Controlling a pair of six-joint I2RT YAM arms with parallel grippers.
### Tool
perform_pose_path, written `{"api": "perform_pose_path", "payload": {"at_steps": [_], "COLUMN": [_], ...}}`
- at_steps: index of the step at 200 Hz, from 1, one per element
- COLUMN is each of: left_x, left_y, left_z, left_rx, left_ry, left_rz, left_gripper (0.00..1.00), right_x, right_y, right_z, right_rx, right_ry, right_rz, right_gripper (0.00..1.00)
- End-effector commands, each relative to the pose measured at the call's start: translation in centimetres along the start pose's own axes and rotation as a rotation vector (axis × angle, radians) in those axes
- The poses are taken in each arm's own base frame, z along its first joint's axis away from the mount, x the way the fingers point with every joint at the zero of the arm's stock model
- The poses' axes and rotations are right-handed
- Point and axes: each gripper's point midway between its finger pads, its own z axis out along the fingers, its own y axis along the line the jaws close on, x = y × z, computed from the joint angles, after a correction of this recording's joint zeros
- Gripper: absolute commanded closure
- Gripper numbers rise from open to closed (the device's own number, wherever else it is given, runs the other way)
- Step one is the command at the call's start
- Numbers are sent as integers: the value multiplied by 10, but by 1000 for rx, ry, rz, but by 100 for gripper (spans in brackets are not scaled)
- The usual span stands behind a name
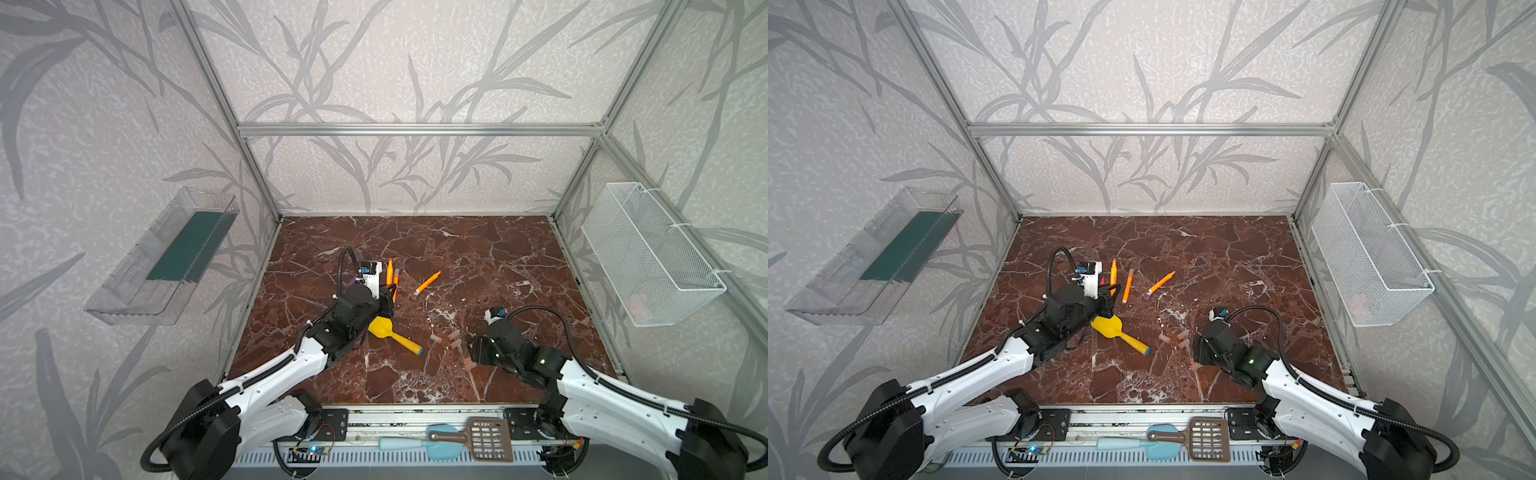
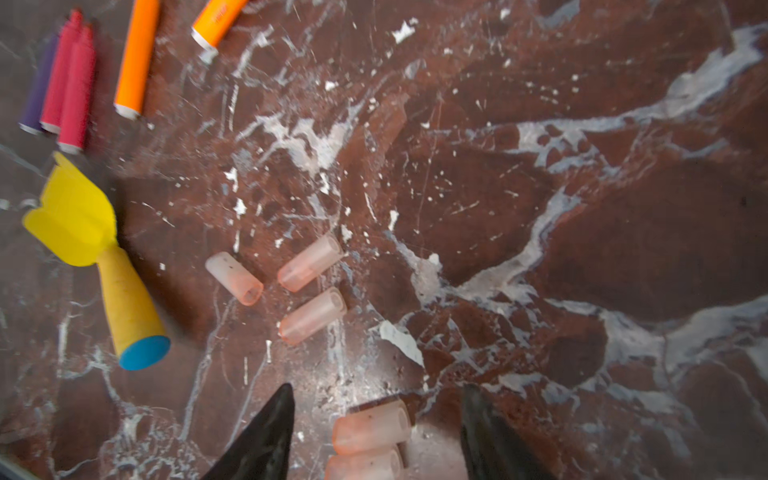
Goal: Insert the pens into the pen caps
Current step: 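Lower the right gripper onto a pink cap and grasp it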
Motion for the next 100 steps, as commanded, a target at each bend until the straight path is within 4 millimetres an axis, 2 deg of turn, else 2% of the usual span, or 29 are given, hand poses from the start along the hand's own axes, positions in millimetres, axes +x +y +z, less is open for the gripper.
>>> {"api": "perform_pose_path", "payload": {"at_steps": [1, 48, 100], "left_x": [0, 0, 1], "left_y": [-1, -4, -4], "left_z": [0, 1, 2], "left_rx": [6, 19, 20], "left_ry": [-2, 6, 10], "left_rz": [-12, -12, -10], "left_gripper": [100, 100, 100], "right_x": [10, 30, 32], "right_y": [-1, 2, 12], "right_z": [3, 4, 10], "right_rx": [21, 29, -12], "right_ry": [47, 91, 97], "right_rz": [-18, -53, -49], "right_gripper": [40, 42, 43]}}
